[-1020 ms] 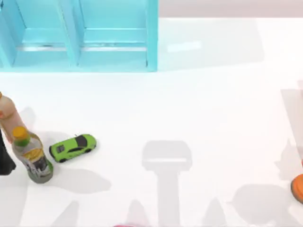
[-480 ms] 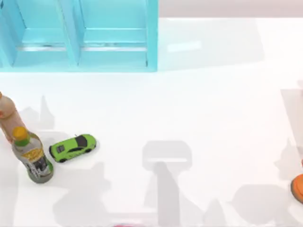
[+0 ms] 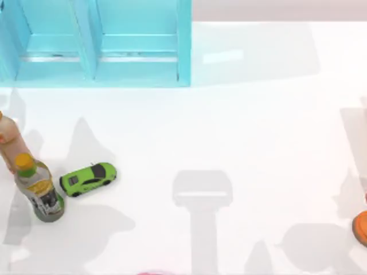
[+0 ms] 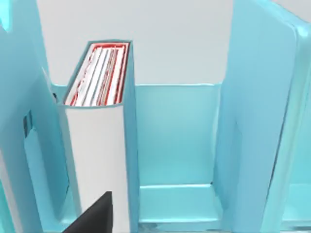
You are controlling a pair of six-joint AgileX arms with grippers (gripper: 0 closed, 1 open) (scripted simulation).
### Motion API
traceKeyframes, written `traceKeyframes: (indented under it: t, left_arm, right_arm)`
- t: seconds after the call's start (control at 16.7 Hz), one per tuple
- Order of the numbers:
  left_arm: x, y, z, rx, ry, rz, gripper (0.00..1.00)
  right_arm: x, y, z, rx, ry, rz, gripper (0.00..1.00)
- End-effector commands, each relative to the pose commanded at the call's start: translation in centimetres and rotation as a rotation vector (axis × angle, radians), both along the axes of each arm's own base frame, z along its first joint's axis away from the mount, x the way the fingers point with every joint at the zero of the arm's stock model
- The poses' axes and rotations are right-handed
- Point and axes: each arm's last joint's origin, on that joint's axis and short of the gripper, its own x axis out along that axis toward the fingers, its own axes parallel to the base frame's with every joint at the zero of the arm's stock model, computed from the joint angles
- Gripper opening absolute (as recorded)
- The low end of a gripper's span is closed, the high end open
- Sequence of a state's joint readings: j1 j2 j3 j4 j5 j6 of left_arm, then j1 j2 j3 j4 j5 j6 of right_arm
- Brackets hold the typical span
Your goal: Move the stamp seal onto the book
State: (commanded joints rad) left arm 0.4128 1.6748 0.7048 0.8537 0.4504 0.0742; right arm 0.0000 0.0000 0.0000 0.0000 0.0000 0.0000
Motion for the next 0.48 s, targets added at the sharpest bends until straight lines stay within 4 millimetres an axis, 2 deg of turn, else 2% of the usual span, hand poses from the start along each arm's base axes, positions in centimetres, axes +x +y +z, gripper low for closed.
traceKeyframes:
  t: [0.24,0.36,0.48]
  left_arm:
    - [3.2,4.3,-5.8,-0.012,0.018,-0.011,1.00]
    - [3.9,5.7,-7.9,-0.011,0.011,-0.016,1.00]
    - [4.3,6.6,-9.2,-0.007,0.002,-0.020,1.00]
  right_arm:
    - [0.0,0.0,0.0,0.000,0.000,0.000,1.00]
    - [0.0,0.0,0.0,0.000,0.000,0.000,1.00]
    - [0.0,0.0,0.0,0.000,0.000,0.000,1.00]
